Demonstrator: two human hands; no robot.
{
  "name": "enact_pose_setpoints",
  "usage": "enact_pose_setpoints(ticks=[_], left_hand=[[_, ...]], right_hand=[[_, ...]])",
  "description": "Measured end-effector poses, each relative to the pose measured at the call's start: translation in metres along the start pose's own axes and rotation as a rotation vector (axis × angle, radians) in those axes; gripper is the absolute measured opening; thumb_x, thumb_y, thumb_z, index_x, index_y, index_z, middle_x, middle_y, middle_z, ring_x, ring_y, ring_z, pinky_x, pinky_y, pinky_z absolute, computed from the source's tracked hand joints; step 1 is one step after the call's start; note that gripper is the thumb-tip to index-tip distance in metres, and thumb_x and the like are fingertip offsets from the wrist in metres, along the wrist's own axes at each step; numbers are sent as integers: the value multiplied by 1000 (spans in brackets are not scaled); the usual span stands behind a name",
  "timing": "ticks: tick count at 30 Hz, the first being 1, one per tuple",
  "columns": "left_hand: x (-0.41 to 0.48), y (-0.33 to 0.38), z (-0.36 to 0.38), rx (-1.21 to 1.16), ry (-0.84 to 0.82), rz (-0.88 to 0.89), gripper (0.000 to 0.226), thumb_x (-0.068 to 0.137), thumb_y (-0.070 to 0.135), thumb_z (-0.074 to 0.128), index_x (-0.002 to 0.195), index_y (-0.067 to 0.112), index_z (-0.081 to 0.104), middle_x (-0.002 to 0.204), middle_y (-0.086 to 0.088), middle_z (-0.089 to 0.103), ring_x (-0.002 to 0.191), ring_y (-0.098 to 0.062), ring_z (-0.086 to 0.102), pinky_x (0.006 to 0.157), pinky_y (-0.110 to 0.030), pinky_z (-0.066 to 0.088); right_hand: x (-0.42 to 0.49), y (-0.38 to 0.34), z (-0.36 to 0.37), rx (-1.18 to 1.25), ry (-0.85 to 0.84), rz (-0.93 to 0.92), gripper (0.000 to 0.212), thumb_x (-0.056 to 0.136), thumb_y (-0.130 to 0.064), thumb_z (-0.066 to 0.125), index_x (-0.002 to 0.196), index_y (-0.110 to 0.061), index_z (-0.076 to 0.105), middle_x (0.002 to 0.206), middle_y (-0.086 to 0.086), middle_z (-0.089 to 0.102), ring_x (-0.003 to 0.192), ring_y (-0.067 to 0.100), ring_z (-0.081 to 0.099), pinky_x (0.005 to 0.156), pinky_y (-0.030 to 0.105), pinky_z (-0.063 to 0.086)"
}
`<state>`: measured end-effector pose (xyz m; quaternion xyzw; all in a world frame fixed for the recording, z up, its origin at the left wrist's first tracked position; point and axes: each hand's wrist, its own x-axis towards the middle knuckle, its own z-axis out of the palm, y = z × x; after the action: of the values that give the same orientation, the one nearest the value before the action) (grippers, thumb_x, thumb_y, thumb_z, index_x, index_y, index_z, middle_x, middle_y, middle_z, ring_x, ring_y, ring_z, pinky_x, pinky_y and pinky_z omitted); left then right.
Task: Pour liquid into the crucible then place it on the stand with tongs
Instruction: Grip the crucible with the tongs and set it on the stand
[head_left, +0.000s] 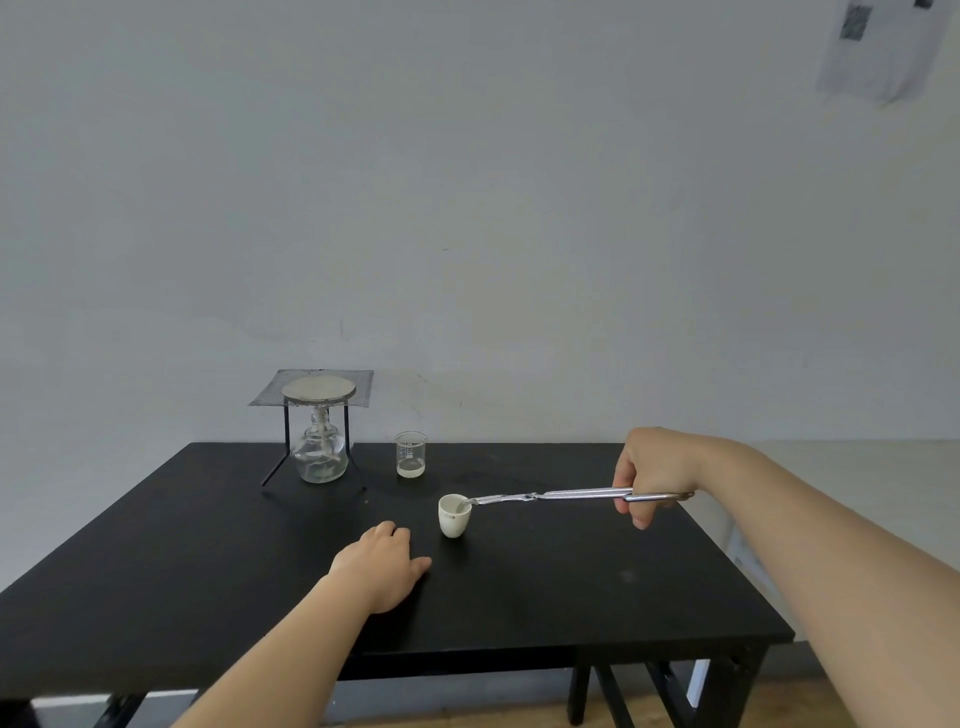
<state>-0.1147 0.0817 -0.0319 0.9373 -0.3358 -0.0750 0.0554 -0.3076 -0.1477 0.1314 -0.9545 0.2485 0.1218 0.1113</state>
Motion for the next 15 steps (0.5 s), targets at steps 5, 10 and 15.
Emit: enact_pose_setpoints(ticks=[5,10,15], left_hand=[[2,-1,-1,1,-4,5,57,96,52,36,138,14,41,145,-6,40,135,-24,39,108,-40,38],[2,-1,-2,3,-4,9,57,97,52,36,139,14,41,145,-6,40,134,-25,40,108,-39,38],[4,-2,-2,12,10,10,55,97,52,36,136,15,44,142,-6,42,132,-25,42,106,-39,39]], right_hand=[[1,-2,-2,-10,6,-5,14,66,-9,77,77,-16,74,61,2,58,44,11,44,39,15,35],[4,-3,-3,-4,1,-4,13,65,-10,78,76,-16,75,63,4,59,45,12,44,40,17,35],[7,-4,-6,1,-6,-1,14,65,-9,78,77,-16,75,66,5,59,48,13,44,40,17,34]])
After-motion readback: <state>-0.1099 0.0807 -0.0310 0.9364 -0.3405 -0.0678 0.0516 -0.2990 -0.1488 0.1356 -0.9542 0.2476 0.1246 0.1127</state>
